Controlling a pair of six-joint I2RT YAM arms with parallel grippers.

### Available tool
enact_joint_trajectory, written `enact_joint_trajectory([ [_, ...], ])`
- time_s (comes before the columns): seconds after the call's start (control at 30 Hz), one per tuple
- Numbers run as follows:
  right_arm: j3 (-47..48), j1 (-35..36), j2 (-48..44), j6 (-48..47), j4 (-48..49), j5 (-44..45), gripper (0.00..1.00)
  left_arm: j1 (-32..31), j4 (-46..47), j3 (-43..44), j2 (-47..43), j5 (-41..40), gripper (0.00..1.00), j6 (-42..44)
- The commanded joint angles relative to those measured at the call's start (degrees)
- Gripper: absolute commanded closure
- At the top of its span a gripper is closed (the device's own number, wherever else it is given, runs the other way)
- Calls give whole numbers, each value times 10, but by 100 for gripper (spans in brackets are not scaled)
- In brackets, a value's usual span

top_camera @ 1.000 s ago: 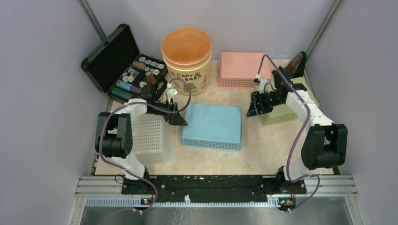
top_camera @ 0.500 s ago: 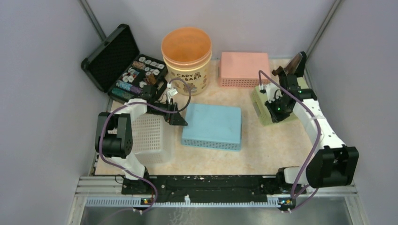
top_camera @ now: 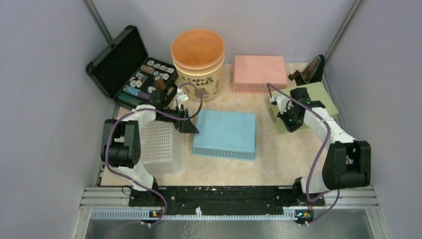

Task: Turn the large container upside down
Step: Adjust the container at the center of the board.

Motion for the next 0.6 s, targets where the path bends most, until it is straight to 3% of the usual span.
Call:
enact_joint_trajectory([
  [0.0, 18, 3, 15, 7, 84, -39, 98, 1, 11, 1, 0, 20, 1, -2],
  [0.37, 47, 4, 70, 22, 130, -62, 97, 1, 11, 3, 4, 23, 1, -3],
  [0.57, 92, 4, 60, 28, 74, -116, 95, -3, 8, 5, 10, 27, 1, -2],
])
